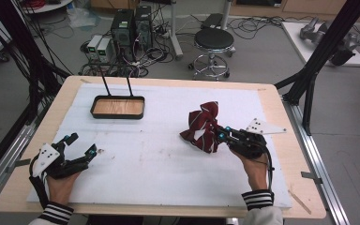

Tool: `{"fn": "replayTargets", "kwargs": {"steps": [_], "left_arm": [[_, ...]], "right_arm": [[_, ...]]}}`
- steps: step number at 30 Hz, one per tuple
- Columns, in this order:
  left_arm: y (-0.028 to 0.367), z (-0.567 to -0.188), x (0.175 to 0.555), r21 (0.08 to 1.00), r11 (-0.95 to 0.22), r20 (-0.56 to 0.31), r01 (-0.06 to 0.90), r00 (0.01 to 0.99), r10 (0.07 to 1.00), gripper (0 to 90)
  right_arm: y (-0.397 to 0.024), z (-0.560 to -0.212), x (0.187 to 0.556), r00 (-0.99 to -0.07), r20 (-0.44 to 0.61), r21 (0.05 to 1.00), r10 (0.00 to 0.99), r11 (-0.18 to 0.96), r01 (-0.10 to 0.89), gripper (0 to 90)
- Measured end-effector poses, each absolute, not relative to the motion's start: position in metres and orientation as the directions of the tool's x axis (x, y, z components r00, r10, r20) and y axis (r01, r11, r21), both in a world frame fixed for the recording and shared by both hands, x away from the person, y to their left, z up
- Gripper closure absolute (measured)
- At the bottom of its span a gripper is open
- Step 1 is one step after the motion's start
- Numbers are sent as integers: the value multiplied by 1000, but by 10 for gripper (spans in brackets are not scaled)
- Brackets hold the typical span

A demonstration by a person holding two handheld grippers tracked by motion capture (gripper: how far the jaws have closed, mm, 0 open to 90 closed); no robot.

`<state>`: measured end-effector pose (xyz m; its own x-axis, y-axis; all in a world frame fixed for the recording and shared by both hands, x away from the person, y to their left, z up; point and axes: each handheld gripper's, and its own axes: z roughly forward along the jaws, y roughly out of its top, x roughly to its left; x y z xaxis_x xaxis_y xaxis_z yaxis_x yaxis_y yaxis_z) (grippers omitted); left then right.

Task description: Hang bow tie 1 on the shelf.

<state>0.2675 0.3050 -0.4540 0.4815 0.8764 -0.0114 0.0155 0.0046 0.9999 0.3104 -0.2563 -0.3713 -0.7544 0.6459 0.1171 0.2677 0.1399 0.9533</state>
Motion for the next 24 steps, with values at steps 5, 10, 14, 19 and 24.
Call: {"fn": "replayTargets", "kwargs": {"steps": [5,10,14,19,24], "left_arm": [[305,-453,270,999,4,-20,32,495,869,157],[307,-452,272,999,-1,-23,48,518,855,157],[309,-446,275,999,-17,-13,50,536,844,157],[310,-432,282,998,-33,-3,50,594,804,155],[304,-416,289,996,-80,33,40,668,744,155]], "right_arm": [[-255,-370,313,-764,114,961,635,124,246,827],[-249,-366,316,-780,107,964,616,127,233,827],[-243,-362,320,-795,101,964,599,137,226,827],[-231,-358,327,-816,95,966,570,145,214,825],[-223,-356,330,-833,81,966,548,162,200,825]]}}
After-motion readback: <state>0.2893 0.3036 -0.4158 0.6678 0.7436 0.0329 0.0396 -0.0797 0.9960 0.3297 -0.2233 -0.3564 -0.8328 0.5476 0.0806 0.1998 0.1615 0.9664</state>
